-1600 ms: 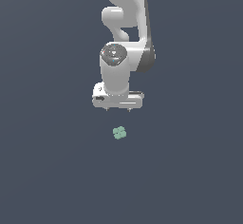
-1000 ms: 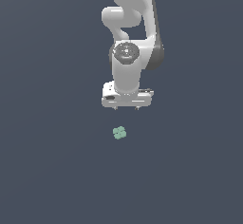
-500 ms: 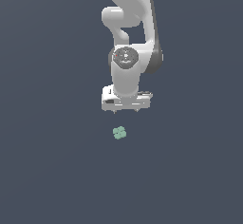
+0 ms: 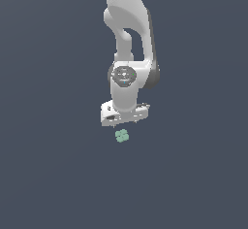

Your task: Pick up the object and move it to a goal position.

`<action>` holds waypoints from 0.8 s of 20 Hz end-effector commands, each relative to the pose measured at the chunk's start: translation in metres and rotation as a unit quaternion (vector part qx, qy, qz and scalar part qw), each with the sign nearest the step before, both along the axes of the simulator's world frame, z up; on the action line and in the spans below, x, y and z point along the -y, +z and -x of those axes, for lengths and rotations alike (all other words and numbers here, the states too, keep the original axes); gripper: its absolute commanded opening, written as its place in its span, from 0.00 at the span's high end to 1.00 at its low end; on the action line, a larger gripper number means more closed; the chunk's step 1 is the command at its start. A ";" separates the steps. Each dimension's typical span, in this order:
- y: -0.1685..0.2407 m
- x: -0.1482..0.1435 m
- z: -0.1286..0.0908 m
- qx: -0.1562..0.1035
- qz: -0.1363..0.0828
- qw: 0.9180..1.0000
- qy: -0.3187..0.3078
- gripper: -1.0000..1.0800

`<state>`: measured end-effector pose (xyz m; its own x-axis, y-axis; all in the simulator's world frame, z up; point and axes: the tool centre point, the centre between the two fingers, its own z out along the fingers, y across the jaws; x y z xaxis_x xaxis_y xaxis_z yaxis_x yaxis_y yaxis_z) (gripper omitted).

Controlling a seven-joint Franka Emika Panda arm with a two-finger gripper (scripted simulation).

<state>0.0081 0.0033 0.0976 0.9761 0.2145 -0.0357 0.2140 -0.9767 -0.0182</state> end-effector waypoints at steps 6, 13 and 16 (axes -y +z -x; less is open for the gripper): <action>-0.031 0.010 -0.015 0.015 0.003 0.998 0.056 0.04; -0.041 0.013 -0.019 0.020 0.004 0.997 0.073 0.04; -0.041 0.013 -0.018 0.019 0.003 0.997 0.071 0.04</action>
